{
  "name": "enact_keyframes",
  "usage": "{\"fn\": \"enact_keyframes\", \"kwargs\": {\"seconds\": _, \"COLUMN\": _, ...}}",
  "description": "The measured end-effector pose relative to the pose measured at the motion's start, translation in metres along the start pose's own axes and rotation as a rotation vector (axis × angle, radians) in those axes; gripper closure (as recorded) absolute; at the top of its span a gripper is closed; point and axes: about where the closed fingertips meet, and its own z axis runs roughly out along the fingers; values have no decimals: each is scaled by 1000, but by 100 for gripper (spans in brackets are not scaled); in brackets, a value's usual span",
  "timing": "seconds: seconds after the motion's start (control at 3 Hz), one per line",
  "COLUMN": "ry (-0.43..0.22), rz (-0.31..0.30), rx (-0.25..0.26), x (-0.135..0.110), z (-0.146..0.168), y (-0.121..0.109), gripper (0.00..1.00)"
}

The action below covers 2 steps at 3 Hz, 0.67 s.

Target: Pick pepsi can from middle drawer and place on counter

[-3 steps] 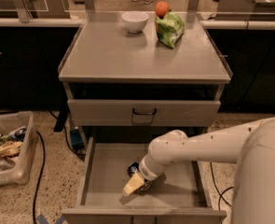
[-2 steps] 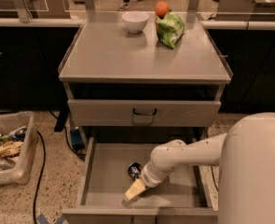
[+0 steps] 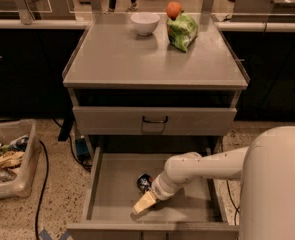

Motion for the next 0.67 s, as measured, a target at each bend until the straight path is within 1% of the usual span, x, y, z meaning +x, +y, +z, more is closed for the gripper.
{"fn": "enact_keyframes", "kwargs": {"seconds": 0.33, "ry": -28, "rz": -55, "rx": -75, "x": -26, "z": 30, "y": 8, "gripper": 0}}
{"fn": "enact_keyframes", "kwargs": {"seconds": 0.67, "ry": -57, "rz": -66, "rx": -147, "x": -40, "z": 54, "y": 7, "gripper": 0}}
